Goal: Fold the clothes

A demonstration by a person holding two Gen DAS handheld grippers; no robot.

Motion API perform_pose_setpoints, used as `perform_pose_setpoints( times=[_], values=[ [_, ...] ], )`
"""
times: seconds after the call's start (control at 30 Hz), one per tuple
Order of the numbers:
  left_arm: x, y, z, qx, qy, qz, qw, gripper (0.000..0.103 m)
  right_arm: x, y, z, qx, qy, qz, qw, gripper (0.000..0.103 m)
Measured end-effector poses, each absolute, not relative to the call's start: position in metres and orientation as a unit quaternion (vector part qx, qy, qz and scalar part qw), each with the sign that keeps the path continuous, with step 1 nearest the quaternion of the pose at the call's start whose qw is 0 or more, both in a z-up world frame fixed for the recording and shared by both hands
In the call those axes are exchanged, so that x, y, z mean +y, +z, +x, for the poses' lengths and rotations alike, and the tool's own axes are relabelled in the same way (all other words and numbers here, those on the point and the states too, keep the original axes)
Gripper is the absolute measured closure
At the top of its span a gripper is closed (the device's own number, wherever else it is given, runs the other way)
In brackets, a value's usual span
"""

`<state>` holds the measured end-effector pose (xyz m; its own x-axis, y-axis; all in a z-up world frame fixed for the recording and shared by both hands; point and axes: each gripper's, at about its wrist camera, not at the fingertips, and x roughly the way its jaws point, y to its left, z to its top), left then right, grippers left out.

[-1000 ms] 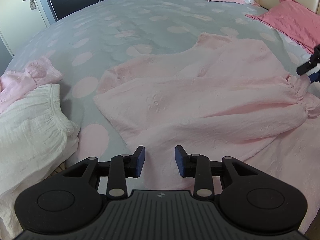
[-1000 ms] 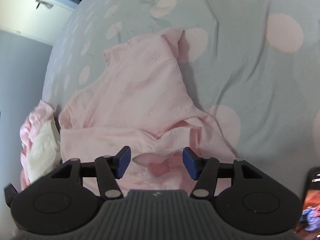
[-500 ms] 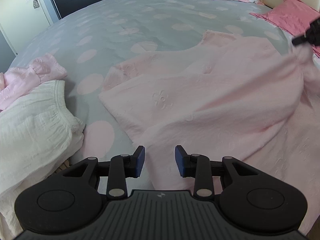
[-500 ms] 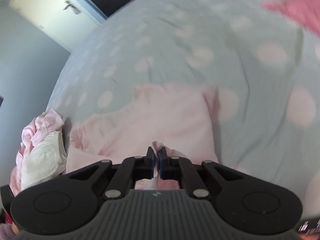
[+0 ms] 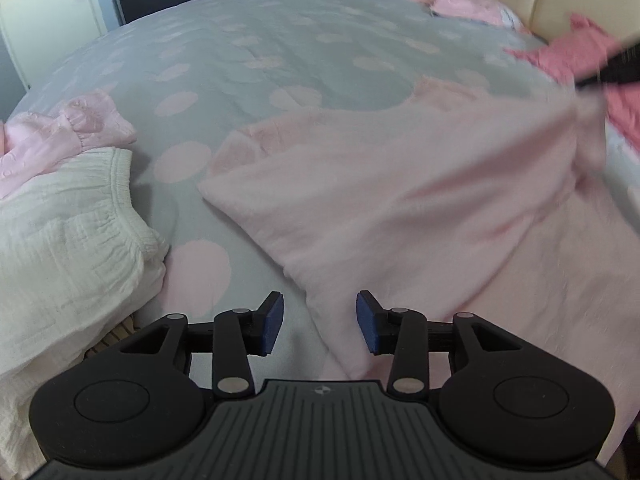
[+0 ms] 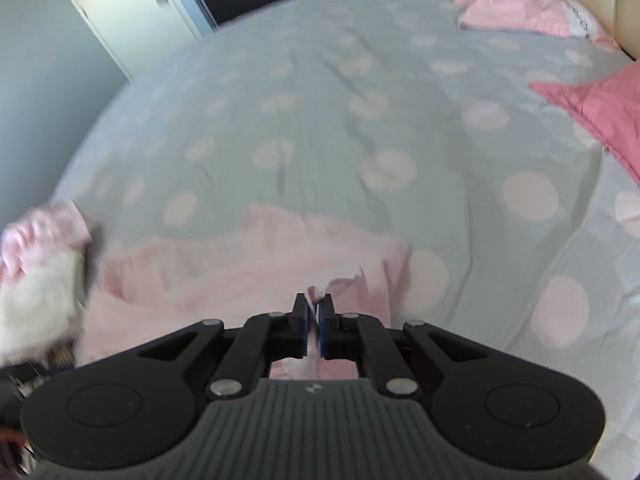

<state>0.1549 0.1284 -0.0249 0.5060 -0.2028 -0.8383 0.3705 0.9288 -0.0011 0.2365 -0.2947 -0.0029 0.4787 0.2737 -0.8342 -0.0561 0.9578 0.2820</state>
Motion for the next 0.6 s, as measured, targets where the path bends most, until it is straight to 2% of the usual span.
perform_pose_setpoints(
  times=[0.13, 0.23, 0.27, 0.33, 0.4, 0.6],
  values=[
    [0.135, -0.018, 0.177, 0.455, -0.153, 0.067, 0.874, 0.065, -0.294, -0.033, 0.239, 0.531, 0.089, 0.084, 0.839, 0.095],
    [0.135, -0.019, 0.193, 0.450, -0.141, 0.056, 0.880, 0.065, -0.300, -0.039, 0.242, 0.534, 0.089, 0.093, 0.836, 0.085],
    [0.133, -0.018, 0.199, 0.446, -0.143, 0.056, 0.882, 0.065, -0.302, -0.037, 0.242, 0.529, 0.089, 0.100, 0.838, 0.073],
    [0.128, -0.017, 0.208, 0.433, -0.148, 0.062, 0.887, 0.062, -0.308, -0.029, 0.241, 0.511, 0.085, 0.121, 0.847, 0.058],
    [0.123, -0.017, 0.216, 0.424, -0.155, 0.065, 0.890, 0.054, -0.314, -0.023, 0.243, 0.492, 0.083, 0.147, 0.854, 0.058],
    [0.109, -0.039, 0.242, 0.436, -0.159, 0.060, 0.884, 0.052, -0.309, -0.039, 0.257, 0.499, 0.085, 0.174, 0.845, 0.055]
  ],
)
